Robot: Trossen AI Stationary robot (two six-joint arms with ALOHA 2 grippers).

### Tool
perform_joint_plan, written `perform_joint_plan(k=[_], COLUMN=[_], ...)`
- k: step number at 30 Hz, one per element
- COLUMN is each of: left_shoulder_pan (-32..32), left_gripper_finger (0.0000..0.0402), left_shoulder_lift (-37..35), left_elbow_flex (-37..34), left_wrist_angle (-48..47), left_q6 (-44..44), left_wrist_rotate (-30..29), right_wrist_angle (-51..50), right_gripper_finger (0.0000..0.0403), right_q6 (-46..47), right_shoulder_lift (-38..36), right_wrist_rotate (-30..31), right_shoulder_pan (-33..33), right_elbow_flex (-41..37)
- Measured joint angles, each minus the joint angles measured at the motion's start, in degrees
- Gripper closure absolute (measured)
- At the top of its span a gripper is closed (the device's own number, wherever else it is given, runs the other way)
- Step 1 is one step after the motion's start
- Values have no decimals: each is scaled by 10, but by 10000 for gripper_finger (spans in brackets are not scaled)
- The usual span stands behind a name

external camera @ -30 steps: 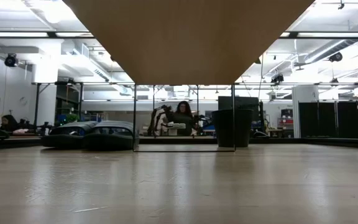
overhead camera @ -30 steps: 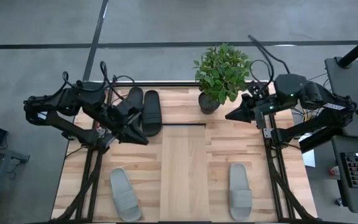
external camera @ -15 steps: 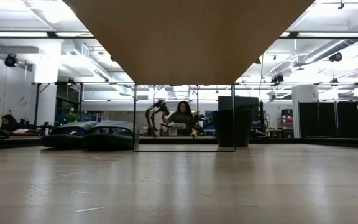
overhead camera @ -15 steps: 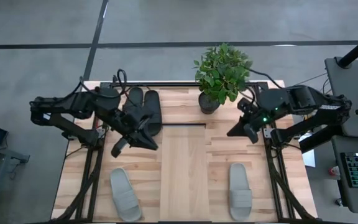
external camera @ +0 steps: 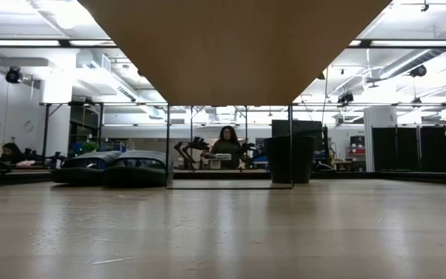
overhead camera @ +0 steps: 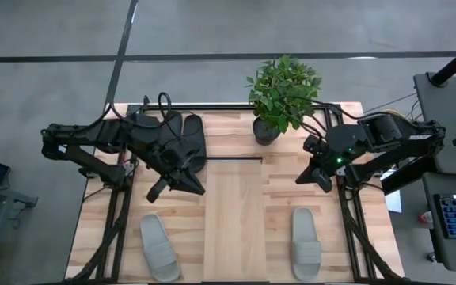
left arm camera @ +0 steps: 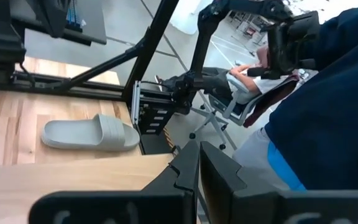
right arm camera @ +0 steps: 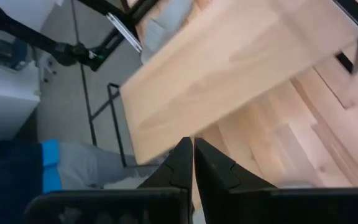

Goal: Pick and place slides into the shelf
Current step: Put the right gray slipper on the shelf

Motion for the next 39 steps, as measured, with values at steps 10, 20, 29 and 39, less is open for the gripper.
perform_joint_plan(k=[10,20,29,39], left_shoulder_pan=[-2,-8,-11,-11], left_gripper_finger=[402,402,402,402], left_shoulder_lift=[24,43,41,39], left_elbow_flex=[-4,-5,-7,-7], left_wrist_angle=[30,35,35,39], left_q6=[2,2,2,2], left_wrist_rotate=[1,3,19,19], right_wrist_angle=[-25,-12,72,107], right_gripper_finger=[394,394,394,342], right_q6=[8,31,59,89], right_shoulder_lift=[0,0,0,0], right_wrist_rotate=[3,-55,-127,-129], right_shoulder_pan=[10,43,92,110], right_elbow_flex=[-33,-136,-198,-242])
